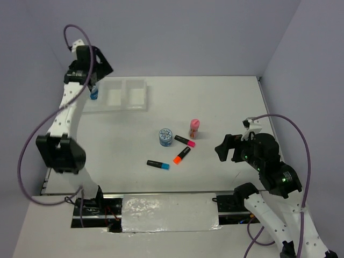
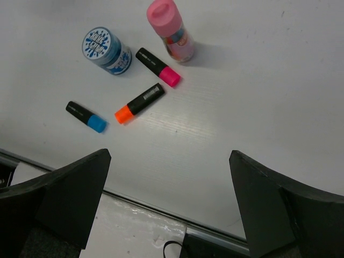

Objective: Sort the stationery into containers
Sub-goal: Pick up the stationery from the center of the board.

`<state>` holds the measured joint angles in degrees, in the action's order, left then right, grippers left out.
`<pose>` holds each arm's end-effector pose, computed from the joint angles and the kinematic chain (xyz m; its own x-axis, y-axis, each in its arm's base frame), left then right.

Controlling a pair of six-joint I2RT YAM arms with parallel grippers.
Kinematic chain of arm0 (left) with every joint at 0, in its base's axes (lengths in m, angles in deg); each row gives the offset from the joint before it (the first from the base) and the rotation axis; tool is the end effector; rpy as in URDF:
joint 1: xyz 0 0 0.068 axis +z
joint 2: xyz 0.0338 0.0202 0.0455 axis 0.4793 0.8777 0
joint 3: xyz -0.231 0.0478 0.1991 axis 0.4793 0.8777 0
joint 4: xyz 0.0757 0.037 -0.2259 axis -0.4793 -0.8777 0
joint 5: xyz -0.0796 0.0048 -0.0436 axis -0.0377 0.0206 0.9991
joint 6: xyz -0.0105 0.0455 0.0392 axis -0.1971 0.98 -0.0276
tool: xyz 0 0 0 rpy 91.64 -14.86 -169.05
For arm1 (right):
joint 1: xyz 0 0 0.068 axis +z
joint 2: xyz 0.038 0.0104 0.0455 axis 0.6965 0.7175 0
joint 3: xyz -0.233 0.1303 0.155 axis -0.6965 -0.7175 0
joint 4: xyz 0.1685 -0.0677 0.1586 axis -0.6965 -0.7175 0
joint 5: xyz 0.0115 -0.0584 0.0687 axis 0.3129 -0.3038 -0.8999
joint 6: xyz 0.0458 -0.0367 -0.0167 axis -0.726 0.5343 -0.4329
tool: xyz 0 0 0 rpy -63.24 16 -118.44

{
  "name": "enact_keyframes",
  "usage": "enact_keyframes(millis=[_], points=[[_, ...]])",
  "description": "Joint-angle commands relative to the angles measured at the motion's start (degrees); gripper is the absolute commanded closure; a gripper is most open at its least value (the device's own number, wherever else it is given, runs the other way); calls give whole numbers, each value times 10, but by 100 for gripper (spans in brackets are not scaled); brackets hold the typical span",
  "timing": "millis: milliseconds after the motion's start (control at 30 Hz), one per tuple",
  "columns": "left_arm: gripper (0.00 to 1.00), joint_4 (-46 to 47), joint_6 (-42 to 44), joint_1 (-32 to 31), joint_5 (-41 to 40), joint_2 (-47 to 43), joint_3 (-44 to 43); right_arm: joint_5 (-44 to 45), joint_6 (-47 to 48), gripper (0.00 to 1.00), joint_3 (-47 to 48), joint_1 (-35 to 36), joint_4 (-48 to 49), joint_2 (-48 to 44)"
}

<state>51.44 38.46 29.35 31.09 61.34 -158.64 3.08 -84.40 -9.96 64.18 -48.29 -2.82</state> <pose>0.4067 0.0198 0.4276 -0.2272 -0.5427 -0.8086 -0.5172 0.7708 -0.3720 0.0414 0.0184 0.3331 -0.5536 0.0836 -0.8286 -0.2587 0.9284 0.2666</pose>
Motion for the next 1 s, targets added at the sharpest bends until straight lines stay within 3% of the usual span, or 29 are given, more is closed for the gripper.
enact_keyframes(millis=[0, 200, 433, 633, 967], points=[[1, -19, -4, -134, -24, -140, 125, 39, -7, 0, 36, 4, 14, -4], [1, -22, -26, -322, -77, -272, 283, 93, -29, 0, 16, 4, 41, -42], [1, -12, -6, -482, -93, -237, 325, 124, -44, 0, 16, 4, 30, -110], [1, 17, -5, -491, -74, -178, 330, 116, -44, 0, -14, 4, 60, -155], [1, 45, 32, -459, -49, -23, 265, 93, -36, 0, -21, 4, 61, -127]])
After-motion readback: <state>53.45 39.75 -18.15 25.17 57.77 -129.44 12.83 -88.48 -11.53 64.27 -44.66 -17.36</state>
